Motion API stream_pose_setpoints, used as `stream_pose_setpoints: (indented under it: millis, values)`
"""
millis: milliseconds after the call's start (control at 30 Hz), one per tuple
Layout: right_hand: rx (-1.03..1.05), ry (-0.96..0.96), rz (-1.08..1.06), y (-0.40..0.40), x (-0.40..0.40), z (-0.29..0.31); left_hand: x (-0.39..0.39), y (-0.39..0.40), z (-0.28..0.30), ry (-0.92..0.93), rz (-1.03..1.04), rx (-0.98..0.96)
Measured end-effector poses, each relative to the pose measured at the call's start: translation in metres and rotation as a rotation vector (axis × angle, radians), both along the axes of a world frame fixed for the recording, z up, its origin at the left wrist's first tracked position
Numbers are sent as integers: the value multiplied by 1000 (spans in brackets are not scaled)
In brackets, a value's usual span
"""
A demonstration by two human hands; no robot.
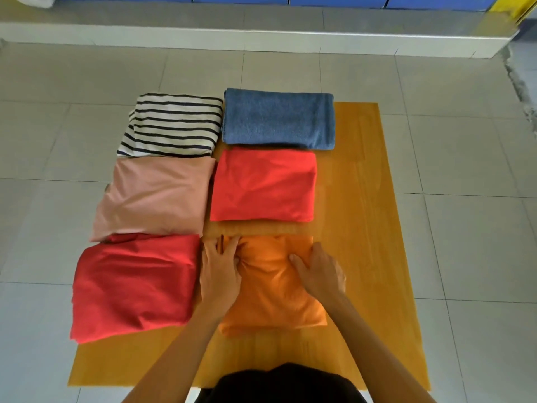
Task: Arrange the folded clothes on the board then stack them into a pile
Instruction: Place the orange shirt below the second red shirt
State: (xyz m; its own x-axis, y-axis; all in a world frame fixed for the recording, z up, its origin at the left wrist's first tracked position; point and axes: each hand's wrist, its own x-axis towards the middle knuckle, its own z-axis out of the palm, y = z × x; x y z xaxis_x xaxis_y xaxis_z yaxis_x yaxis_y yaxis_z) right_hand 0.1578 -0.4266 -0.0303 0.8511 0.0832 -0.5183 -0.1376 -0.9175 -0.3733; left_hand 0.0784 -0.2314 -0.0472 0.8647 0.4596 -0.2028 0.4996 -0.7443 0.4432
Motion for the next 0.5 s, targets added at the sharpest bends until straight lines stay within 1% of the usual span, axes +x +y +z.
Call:
stream_pose_setpoints:
  millis: [100,300,400,500]
  values:
    - [27,-33,5,19,17,-3,21,16,2,15,26,18]
    - [-11,-73,24,23,27,-5,36,16,5,42,55,27]
    - [-2,-55,37,23,30,-2,40,15,9,64,96,3]
    - [41,5,29,20,35,0,38,18,15,55,101,-53]
